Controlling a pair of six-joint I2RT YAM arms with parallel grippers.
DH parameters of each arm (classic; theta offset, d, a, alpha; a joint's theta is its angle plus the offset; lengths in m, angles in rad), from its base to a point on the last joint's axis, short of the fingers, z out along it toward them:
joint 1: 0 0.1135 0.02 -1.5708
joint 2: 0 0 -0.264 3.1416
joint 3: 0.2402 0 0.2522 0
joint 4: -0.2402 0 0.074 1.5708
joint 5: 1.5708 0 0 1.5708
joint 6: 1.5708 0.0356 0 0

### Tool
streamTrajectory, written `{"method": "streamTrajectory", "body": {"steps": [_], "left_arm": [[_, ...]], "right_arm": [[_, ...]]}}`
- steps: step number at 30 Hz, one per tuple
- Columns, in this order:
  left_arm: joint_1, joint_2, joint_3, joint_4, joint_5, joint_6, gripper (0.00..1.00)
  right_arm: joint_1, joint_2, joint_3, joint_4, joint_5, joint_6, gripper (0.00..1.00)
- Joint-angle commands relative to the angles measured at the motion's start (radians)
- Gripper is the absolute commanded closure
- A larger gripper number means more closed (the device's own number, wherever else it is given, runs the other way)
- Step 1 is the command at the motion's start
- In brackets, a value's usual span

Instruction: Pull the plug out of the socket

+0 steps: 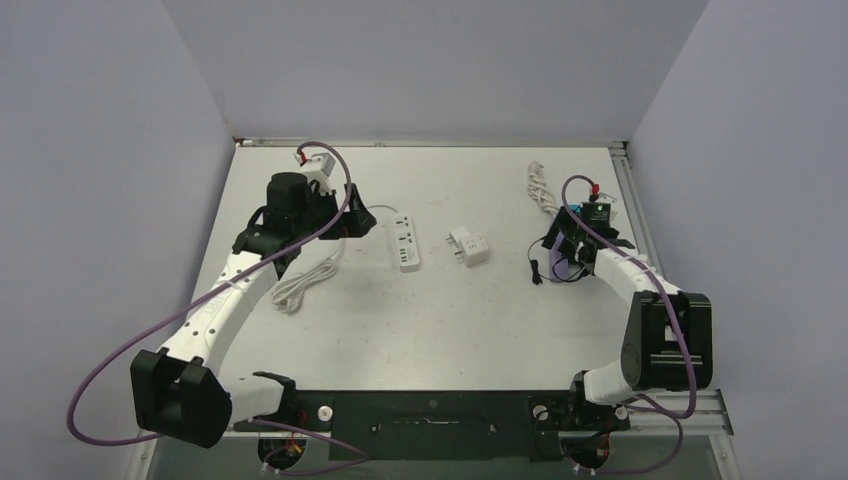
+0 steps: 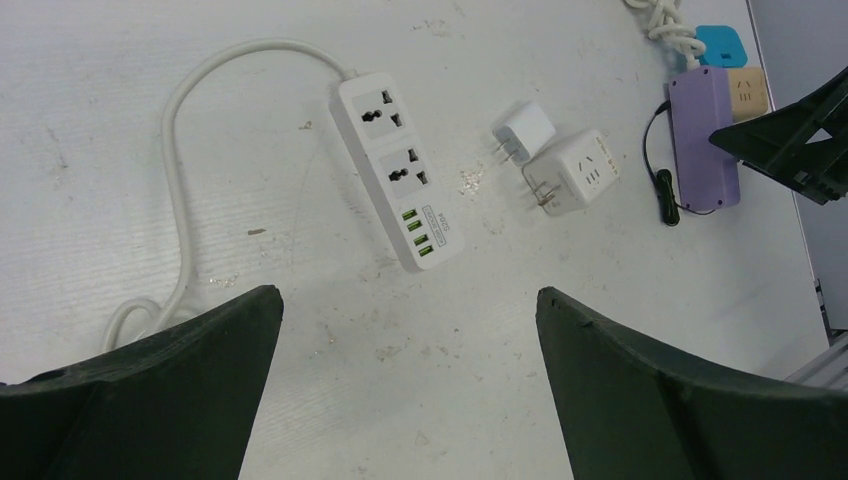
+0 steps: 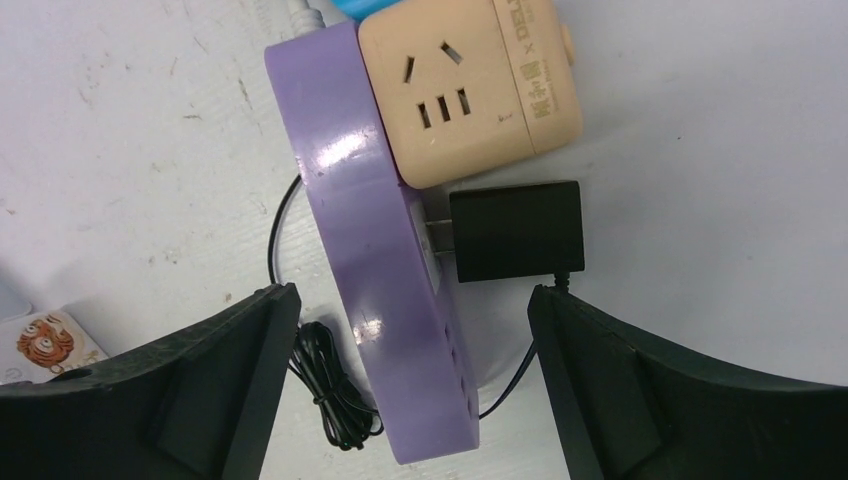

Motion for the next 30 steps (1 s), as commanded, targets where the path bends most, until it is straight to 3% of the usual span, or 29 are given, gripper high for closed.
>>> {"method": "streamTrajectory", "body": {"steps": [1,7,18,27,30], "left_arm": [[-0.001,0.018,0.005,0.038,0.037,-0.016,0.04],[-0.001,0.04,0.006,0.038,0.043,-0.018,0.04],[0.0,0.067,0.006,0.04,0.057,-0.026,0.04],[-0.001,0.068,0.007,0.04,0.061,-0.028,0.04],[0.0,0.068,0.007,0.04,0.06,-0.028,0.04]], "right_arm": [[0.015,0.038,0.004,0.021,-0.008,-0.033,0.13],[0.03,0.056,0.014,0.021,0.023,-0.052,0.22],[0.119,0.081,0.046,0.005,0.093,-0.082,0.61],[0.199,0.006,0.055,-0.009,0.178,-0.086,0.94],[0.221,-0.04,0.05,-0.019,0.182,-0.093,0.95]]}}
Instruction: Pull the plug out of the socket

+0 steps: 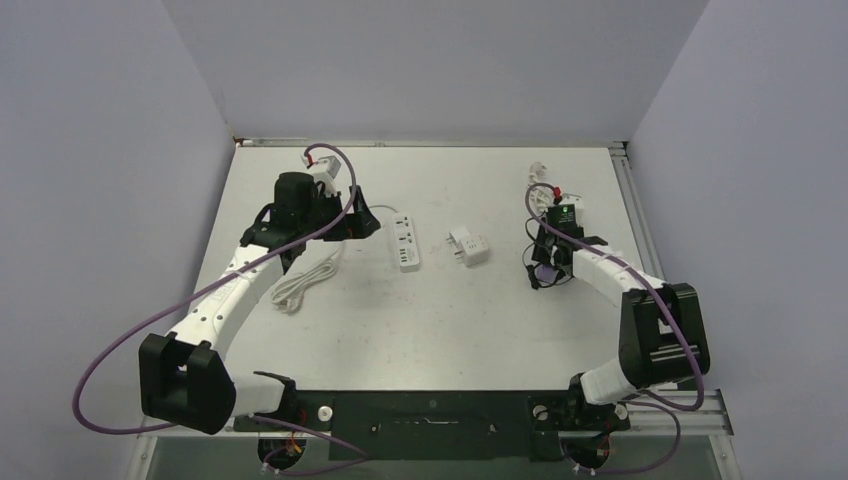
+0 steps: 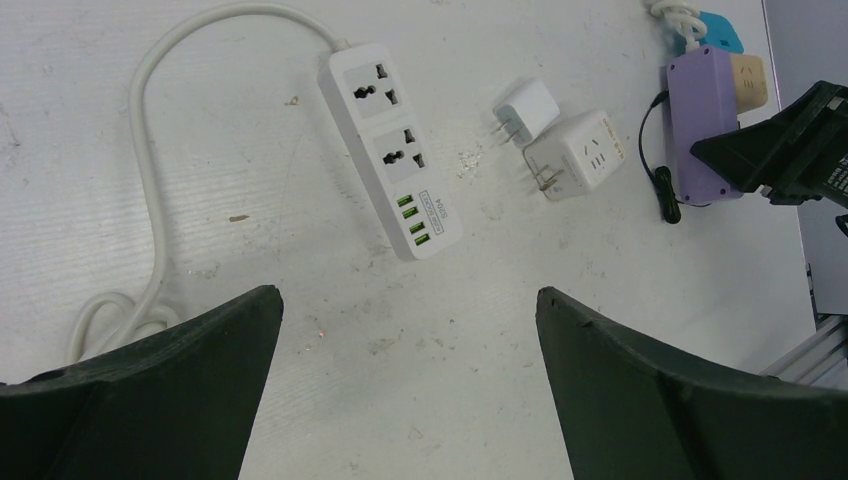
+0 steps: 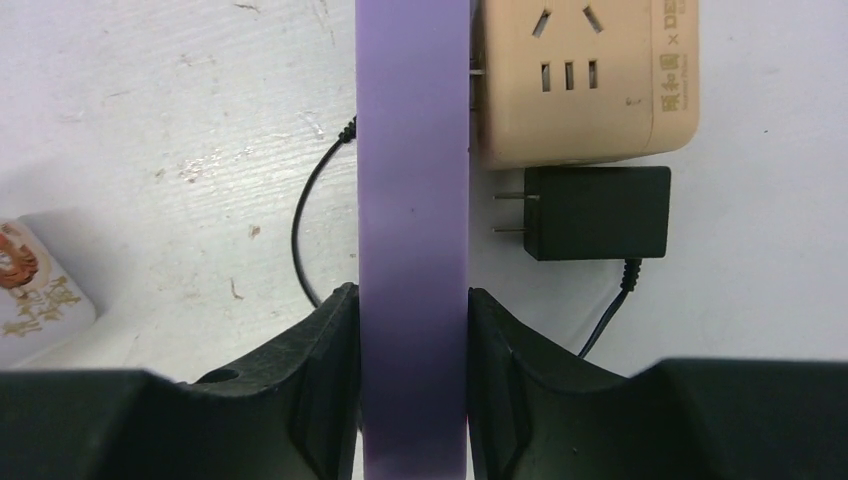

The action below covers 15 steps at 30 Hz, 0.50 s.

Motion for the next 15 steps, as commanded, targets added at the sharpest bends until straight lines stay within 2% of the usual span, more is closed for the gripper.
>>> {"method": "streamTrajectory", "body": {"steps": [1,10,15], "left_arm": [[0.0,0.001,0.008,0.036,0.02,-0.007,0.04],[-0.001,0.004,-0.001,0.052,0.032,-0.013,0.04],[-0.002,0.005,-0.009,0.068,0.045,-0.019,0.04]], "right_arm": [[0.039,-0.131,0.034,0.012,0.053,-0.019,0.95],[0.17,-0.282,0.037,-0.032,0.093,-0.024,0.95],[0.311,-0.349,0.011,0.003,0.139,-0.011,0.95]]}}
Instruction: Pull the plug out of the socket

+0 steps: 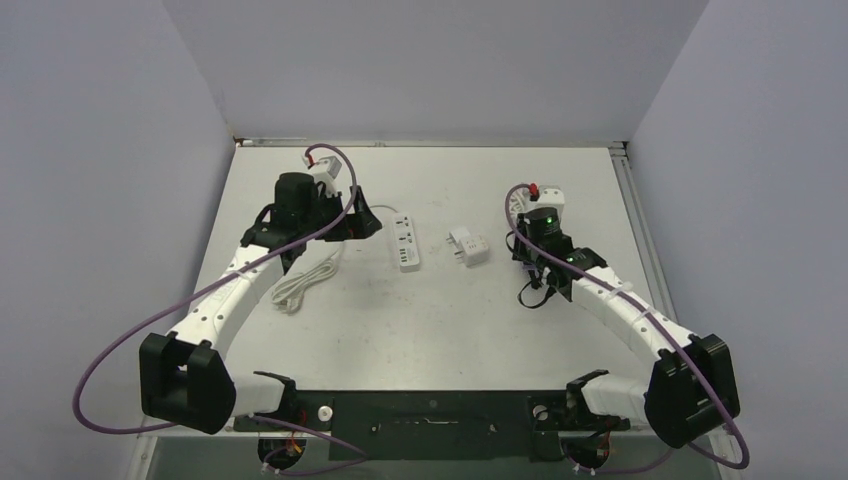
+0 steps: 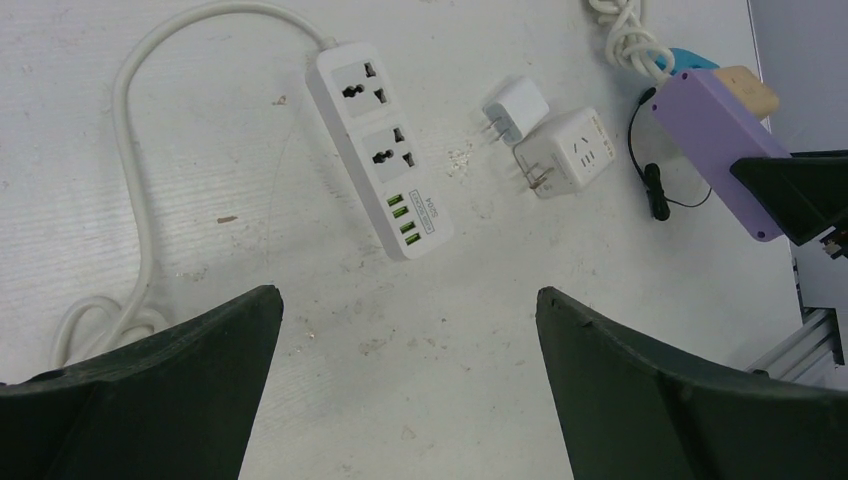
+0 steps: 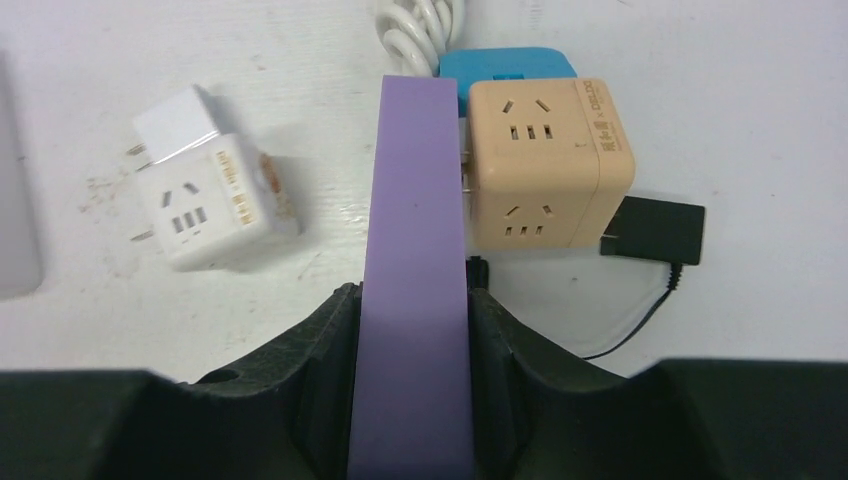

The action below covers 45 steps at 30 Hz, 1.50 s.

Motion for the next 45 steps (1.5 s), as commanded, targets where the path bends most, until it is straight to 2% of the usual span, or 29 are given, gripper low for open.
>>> {"method": "streamTrajectory", "body": {"steps": [1,11,19,27,35,36,38,41,43,45], "left_arm": [[-0.002,0.005,-0.008,0.064,0.032,-0.014,0.04],[-0.016,0.032,-0.017,0.083,0.067,-0.028,0.04],[-0.068,0.06,-0.02,0.088,0.07,-0.027,0.04],[-0.135,0.1,-0.022,0.091,0.081,-0.029,0.04],[-0.184,0.156,-0.031,0.116,0.121,-0.055,0.04],[-0.19,0.162,-0.032,0.117,0.122,-0.057,0.04],[-0.2,0.174,-0.034,0.122,0.129,-0.063,0.04],[-0.21,0.185,-0.04,0.138,0.142,-0.08,0.04],[-0.215,0.187,-0.046,0.148,0.145,-0.088,0.04],[-0.221,0.185,-0.049,0.153,0.142,-0.094,0.04]], "right_arm": [[0.13,-0.087,0.0,0.088,0.068,0.001,0.95],[0.447,-0.045,-0.067,0.194,0.201,0.083,0.95],[0.615,0.056,-0.106,0.245,0.219,0.192,0.95],[0.717,0.146,-0.14,0.256,0.22,0.294,0.95],[0.748,0.194,-0.155,0.279,0.2,0.339,0.94],[0.748,0.192,-0.153,0.276,0.201,0.341,0.86],[0.748,0.177,-0.145,0.265,0.21,0.341,0.59],[0.741,0.142,-0.129,0.23,0.247,0.326,0.32],[0.72,0.114,-0.114,0.2,0.254,0.311,0.2],[0.676,0.078,-0.105,0.174,0.254,0.29,0.13]]}}
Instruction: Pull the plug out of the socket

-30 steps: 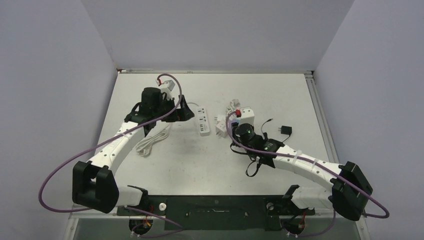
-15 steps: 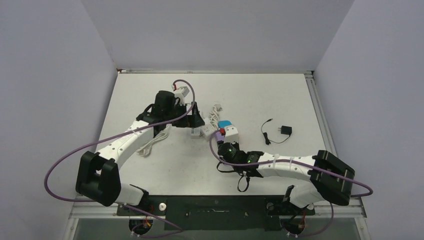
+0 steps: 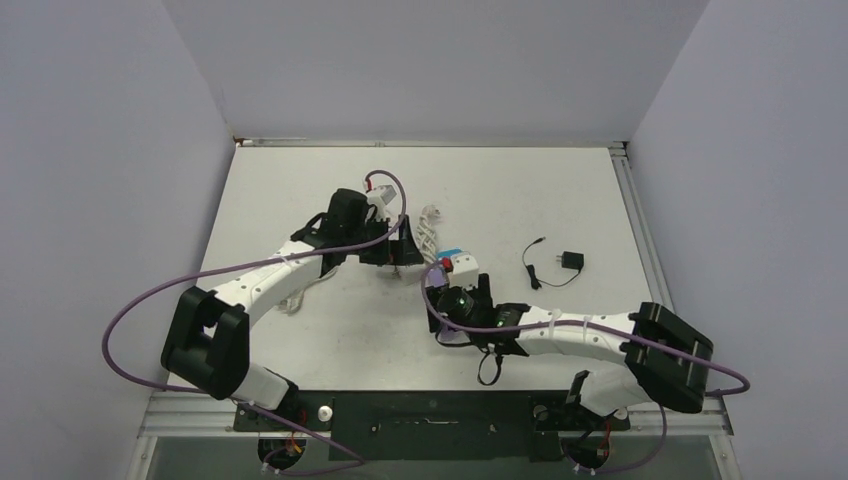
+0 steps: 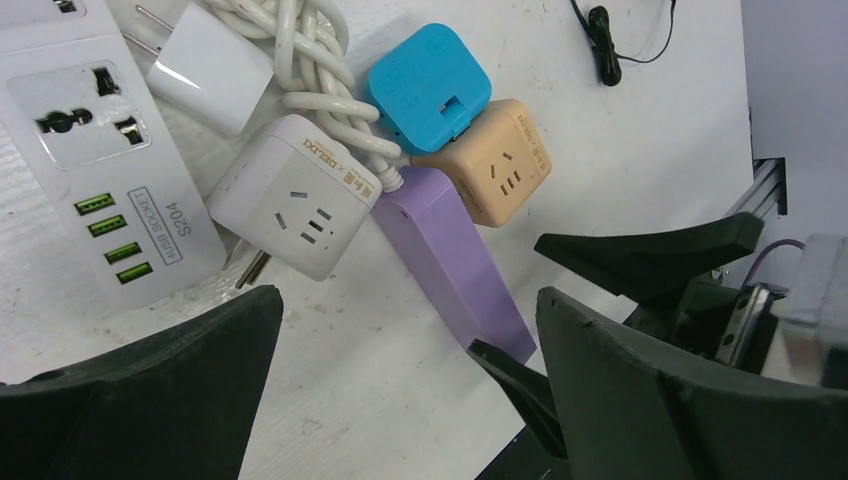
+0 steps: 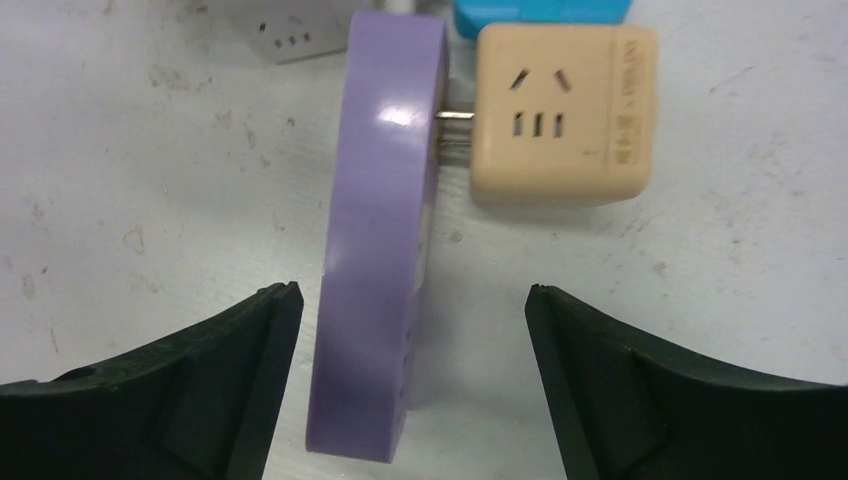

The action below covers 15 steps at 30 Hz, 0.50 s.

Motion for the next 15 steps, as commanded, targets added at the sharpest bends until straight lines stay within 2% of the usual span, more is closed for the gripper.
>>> {"method": "streamTrajectory", "body": {"steps": [1,4,7,9,10,12,15], "left_arm": [[-0.015,0.0,-0.012,0.07,0.023,-0.027,0.04],[-0.032,-0.005,-0.024,0.087,0.012,-0.043,0.04],[-0.058,-0.01,-0.037,0.096,-0.011,-0.067,0.04],[-0.086,-0.019,-0.05,0.097,-0.036,-0.093,0.04],[-0.101,-0.026,-0.061,0.104,-0.051,-0.114,0.04],[-0.139,-0.042,-0.096,0.135,-0.096,-0.172,0.04],[-0.214,-0.06,-0.169,0.223,-0.183,-0.277,0.04]], "right_arm": [[-0.079,-0.108,0.054,-0.045,0.038,-0.039,0.11],[-0.181,-0.177,0.04,-0.045,-0.018,-0.086,0.04],[-0.32,-0.224,0.021,-0.013,-0.143,-0.15,0.01],[-0.429,-0.236,0.007,0.042,-0.315,-0.203,0.0],[-0.49,-0.236,-0.007,0.073,-0.405,-0.216,0.05],[-0.602,-0.217,-0.028,0.153,-0.583,-0.219,0.07],[-0.709,-0.17,-0.043,0.221,-0.724,-0.204,0.08]]}}
